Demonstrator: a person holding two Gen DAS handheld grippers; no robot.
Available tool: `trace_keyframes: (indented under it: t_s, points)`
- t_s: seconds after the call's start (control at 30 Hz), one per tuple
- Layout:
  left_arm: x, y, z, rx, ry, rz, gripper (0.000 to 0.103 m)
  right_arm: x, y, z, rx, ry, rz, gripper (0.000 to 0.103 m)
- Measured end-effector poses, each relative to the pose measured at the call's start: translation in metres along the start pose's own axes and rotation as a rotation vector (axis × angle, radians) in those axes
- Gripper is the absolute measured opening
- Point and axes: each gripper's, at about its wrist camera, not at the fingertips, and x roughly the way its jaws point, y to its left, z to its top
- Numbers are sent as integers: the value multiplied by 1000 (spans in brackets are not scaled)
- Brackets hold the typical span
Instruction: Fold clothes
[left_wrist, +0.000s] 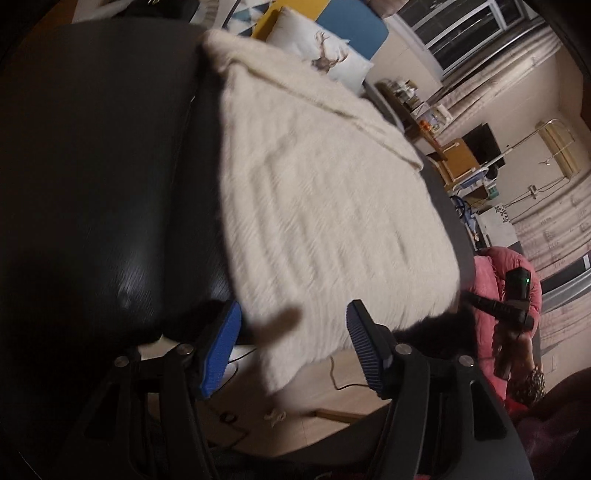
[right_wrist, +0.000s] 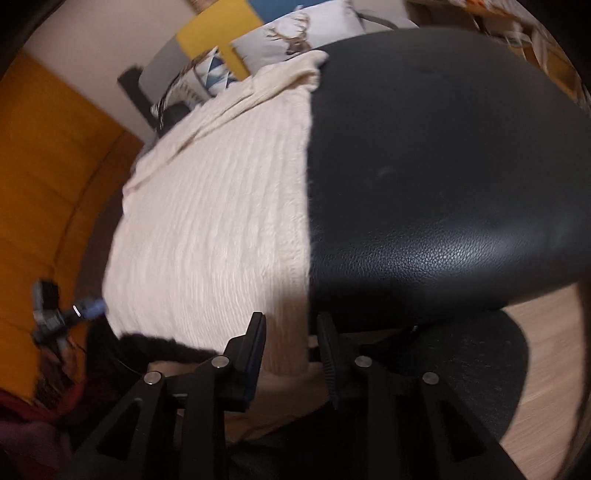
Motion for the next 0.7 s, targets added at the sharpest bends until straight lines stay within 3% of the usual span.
trace_keyframes:
  t_s: [0.23,0.4,0.5,0.57,0.63,0.7]
  points:
    - [6,10,-8,-27,23,-73,66,15,-12,8,65,22,109,38]
    - [5,32,-6,-147,19,-199,66,15,-17,6,82,19,159,38]
    - [6,40,-8,-182,18,-254,66,17,-24,7,116,18,233,38]
    - [10,44,-11,-205,47,-264,66,20,-28,9,144,26,262,38]
    - [19,46,-13,-213,103,-206,67,21,-30,10,147,32,279,38]
    - [30,47,-13,-242,146,-235,67,22,-33,11,148,38,307,38]
